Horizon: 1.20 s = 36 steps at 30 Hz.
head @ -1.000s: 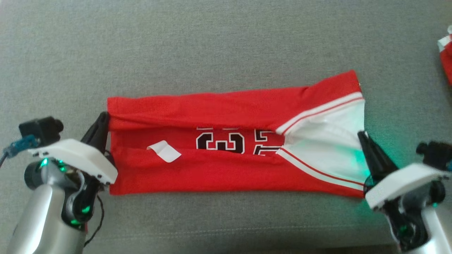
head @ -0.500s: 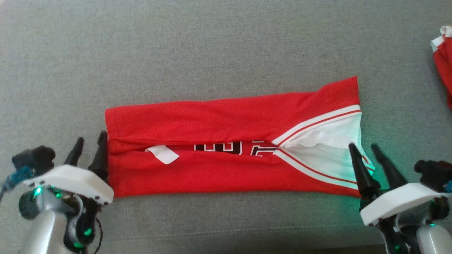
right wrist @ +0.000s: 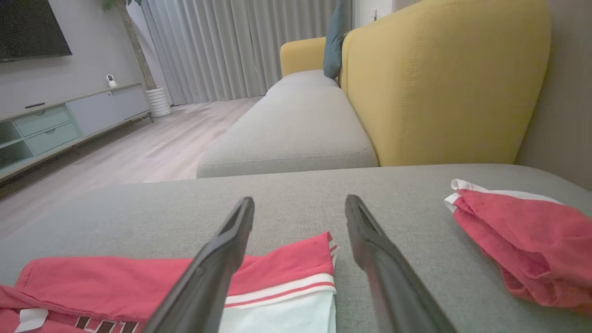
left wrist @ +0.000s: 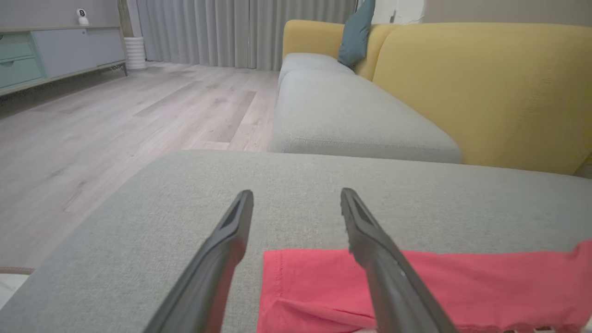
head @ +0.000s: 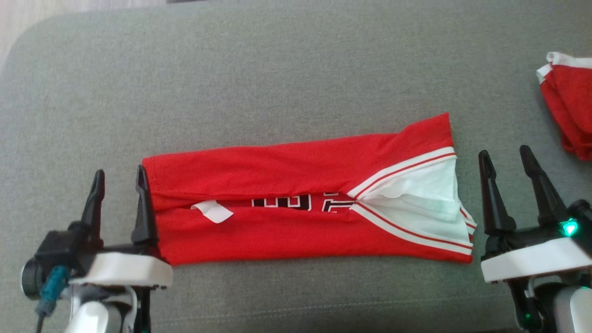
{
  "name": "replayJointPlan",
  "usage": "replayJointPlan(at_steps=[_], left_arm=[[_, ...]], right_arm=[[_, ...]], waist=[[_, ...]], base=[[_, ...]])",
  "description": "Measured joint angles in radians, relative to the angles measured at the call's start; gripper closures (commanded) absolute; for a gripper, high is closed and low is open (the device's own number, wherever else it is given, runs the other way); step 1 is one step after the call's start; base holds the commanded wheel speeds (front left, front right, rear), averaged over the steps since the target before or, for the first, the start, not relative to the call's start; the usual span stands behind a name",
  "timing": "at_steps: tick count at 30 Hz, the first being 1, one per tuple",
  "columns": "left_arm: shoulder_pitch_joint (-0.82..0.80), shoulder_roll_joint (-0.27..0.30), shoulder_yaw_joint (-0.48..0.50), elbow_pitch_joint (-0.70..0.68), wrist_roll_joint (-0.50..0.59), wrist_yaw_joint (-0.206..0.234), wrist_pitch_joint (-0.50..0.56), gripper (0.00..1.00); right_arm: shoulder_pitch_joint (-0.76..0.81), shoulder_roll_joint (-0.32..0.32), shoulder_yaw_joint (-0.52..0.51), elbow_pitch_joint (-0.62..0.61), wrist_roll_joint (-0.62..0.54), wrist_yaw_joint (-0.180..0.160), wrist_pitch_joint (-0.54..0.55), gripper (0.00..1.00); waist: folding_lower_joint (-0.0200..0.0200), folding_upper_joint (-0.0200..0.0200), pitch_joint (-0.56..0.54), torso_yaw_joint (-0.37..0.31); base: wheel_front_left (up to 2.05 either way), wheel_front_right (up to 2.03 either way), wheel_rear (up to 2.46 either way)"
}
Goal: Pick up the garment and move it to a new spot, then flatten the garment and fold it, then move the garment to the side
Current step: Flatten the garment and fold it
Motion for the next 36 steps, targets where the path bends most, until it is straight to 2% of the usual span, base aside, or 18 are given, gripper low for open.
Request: replayJointPlan(at_steps=[7, 20, 27, 34, 36], left_arm=[[0.062, 0.002, -0.029, -0.044, 0.023, 0.016, 0.004, 0.0], [0.062, 0.002, -0.03, -0.049, 0.017, 0.023, 0.011, 0.0], [-0.01, 0.003, -0.051, -0.046, 0.017, -0.002, 0.008, 0.0], [-0.09, -0.001, -0.076, -0.019, 0.026, -0.022, -0.001, 0.0], [-0.1, -0.002, -0.086, -0.006, 0.026, -0.029, -0.009, 0.0]], right_arm=[[0.022, 0.012, -0.001, 0.0, -0.006, 0.0, 0.006, 0.0], [0.033, 0.021, -0.016, 0.04, 0.004, 0.0, 0.032, 0.0], [-0.037, -0.036, -0.035, 0.197, 0.007, 0.0, 0.058, 0.0], [-0.124, -0.045, 0.039, 0.379, 0.048, 0.0, 0.151, 0.0], [-0.125, -0.045, 0.047, 0.398, 0.057, 0.0, 0.168, 0.0]], waist=[[0.0, 0.0, -0.03, -0.01], [0.0, 0.0, -0.013, -0.004], [0.0001, 0.0, 0.049, 0.011], [0.0003, 0.0, 0.113, 0.039], [0.0002, 0.0, 0.123, 0.046]], base=[[0.0, 0.0, 0.0], [0.0, 0.0, 0.0], [0.0, 0.0, 0.0], [0.0, 0.0, 0.0], [0.0, 0.0, 0.0]])
